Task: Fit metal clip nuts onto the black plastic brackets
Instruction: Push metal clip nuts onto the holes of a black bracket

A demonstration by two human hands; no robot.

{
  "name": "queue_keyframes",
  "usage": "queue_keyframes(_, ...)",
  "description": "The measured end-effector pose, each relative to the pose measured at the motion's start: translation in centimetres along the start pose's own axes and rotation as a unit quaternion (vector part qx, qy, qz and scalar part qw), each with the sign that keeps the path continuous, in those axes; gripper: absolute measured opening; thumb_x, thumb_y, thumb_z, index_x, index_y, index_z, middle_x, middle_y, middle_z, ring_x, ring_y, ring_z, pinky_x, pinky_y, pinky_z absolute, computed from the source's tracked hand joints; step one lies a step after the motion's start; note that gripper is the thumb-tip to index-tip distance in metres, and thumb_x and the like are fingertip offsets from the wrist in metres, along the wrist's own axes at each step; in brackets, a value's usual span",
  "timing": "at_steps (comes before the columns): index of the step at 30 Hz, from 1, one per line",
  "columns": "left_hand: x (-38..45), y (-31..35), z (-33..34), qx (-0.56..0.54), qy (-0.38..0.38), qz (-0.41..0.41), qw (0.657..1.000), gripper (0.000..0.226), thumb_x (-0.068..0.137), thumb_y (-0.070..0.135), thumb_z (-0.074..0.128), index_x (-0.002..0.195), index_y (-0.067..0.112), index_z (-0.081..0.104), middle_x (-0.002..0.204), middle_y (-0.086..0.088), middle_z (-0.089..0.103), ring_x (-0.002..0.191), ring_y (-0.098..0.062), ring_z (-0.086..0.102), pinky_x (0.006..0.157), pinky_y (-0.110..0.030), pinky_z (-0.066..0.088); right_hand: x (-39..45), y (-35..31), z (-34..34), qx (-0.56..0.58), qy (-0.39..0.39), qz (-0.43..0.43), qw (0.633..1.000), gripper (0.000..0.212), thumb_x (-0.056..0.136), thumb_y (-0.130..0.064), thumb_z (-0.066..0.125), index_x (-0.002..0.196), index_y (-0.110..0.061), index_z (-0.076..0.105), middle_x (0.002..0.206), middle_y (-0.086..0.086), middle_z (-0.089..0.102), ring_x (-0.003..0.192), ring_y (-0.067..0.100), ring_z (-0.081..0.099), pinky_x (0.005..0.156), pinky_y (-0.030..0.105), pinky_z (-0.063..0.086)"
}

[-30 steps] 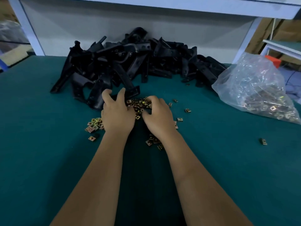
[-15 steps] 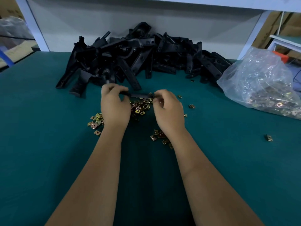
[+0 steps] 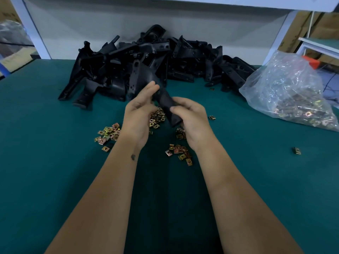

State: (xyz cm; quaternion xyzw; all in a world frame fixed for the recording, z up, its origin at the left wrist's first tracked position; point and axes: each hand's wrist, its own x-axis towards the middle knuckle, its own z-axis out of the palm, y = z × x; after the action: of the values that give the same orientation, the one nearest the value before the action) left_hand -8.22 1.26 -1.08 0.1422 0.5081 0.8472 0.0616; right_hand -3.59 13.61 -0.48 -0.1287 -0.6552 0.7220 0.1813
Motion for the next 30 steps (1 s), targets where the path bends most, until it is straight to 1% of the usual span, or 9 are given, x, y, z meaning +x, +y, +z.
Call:
queue_keyframes(4,-0.2,0.3,-0.8,-0.047,0.037,-0.07,0.996,0.043,0.086,-0.011,0.032,0.072,0.008,0.068,0.094,-0.008,0.076,0.101,-0.028,0.071,0.085,-0.036,0.059,0.2,0.0,-1.1,0.114,0.096,0.01,0.989,0.011,0.087,-0.006,0.07,0.086,-0.016,0.074,0.094,0.002,0.073,0.095,0.018,0.068,0.093,0.033,0.054)
queue_keyframes(7,-0.3,0.4,-0.4,0.03,0.078,-0.069,0.994,0.038,0.086,-0.011,0.035,0.065,0.006,0.061,0.073,-0.009,0.072,0.078,-0.029,0.074,0.064,-0.031,0.059,0.2,-0.1,-1.5,0.195,0.168,0.005,0.966,0.012,0.091,-0.01,0.068,0.082,-0.018,0.072,0.094,0.001,0.072,0.102,0.02,0.067,0.098,0.036,0.052)
queue_keyframes(11,0.0,0.7,-0.6,-0.051,0.066,-0.081,0.993,0.025,0.1,0.016,0.041,0.089,0.01,0.062,0.099,-0.008,0.074,0.085,-0.033,0.073,0.062,-0.031,0.058,0.6,-0.3,-2.7,0.249,0.208,-0.007,0.946,0.009,0.092,-0.013,0.068,0.084,-0.017,0.068,0.092,-0.001,0.07,0.091,0.016,0.069,0.078,0.027,0.057)
queue_keyframes(14,0.1,0.9,-1.3,-0.116,-0.052,-0.193,0.973,0.056,0.102,0.055,0.027,0.124,0.012,0.057,0.107,-0.012,0.07,0.072,-0.027,0.071,0.052,-0.025,0.055,0.7,-0.3,-3.3,0.297,0.18,0.005,0.938,0.011,0.091,-0.014,0.069,0.082,-0.015,0.064,0.076,-0.003,0.068,0.073,0.01,0.066,0.063,0.021,0.054)
queue_keyframes(17,-0.1,0.8,-1.1,-0.066,-0.13,-0.258,0.955,0.07,0.095,0.067,0.032,0.119,0.01,0.063,0.096,-0.01,0.07,0.064,-0.02,0.065,0.049,-0.023,0.053,0.7,-0.3,-3.3,0.32,0.154,-0.007,0.935,0.012,0.091,-0.012,0.068,0.082,-0.011,0.061,0.064,-0.006,0.066,0.063,0.006,0.065,0.062,0.021,0.054)
queue_keyframes(20,-0.6,0.7,-0.5,0.042,-0.214,-0.307,0.927,0.062,0.085,0.061,0.053,0.124,0.014,0.064,0.113,-0.009,0.072,0.089,-0.022,0.071,0.065,-0.031,0.059,0.8,-0.4,-2.8,0.244,0.136,-0.022,0.96,0.006,0.089,-0.013,0.071,0.091,-0.012,0.065,0.073,-0.01,0.065,0.07,0.005,0.062,0.072,0.023,0.053)
queue_keyframes(23,-0.9,0.3,-0.3,0.11,-0.276,-0.267,0.917,0.036,0.081,0.019,0.073,0.115,0.008,0.066,0.107,-0.006,0.074,0.085,-0.018,0.071,0.07,-0.03,0.06,0.9,-0.3,-1.9,0.168,0.122,-0.041,0.977,0.012,0.093,-0.016,0.066,0.105,-0.017,0.064,0.097,-0.005,0.066,0.092,0.01,0.064,0.095,0.033,0.051)
queue_keyframes(26,-0.6,0.2,-0.5,0.079,-0.193,-0.183,0.961,0.03,0.076,0.005,0.067,0.106,0.005,0.067,0.096,-0.003,0.076,0.084,-0.015,0.072,0.071,-0.026,0.059,0.6,-0.1,-1.4,0.11,0.087,-0.044,0.989,0.014,0.101,-0.028,0.051,0.114,-0.026,0.058,0.106,-0.004,0.068,0.099,0.017,0.065,0.096,0.041,0.049)
queue_keyframes(30,0.3,0.8,-0.8,-0.104,-0.026,-0.104,0.989,0.027,0.097,0.002,0.05,0.109,0.021,0.065,0.09,0.001,0.077,0.085,-0.01,0.073,0.069,-0.022,0.057,0.1,0.5,-1.2,-0.113,0.06,-0.078,0.989,0.017,0.099,-0.027,0.053,0.111,-0.027,0.065,0.103,-0.012,0.068,0.096,0.003,0.063,0.085,0.022,0.048)
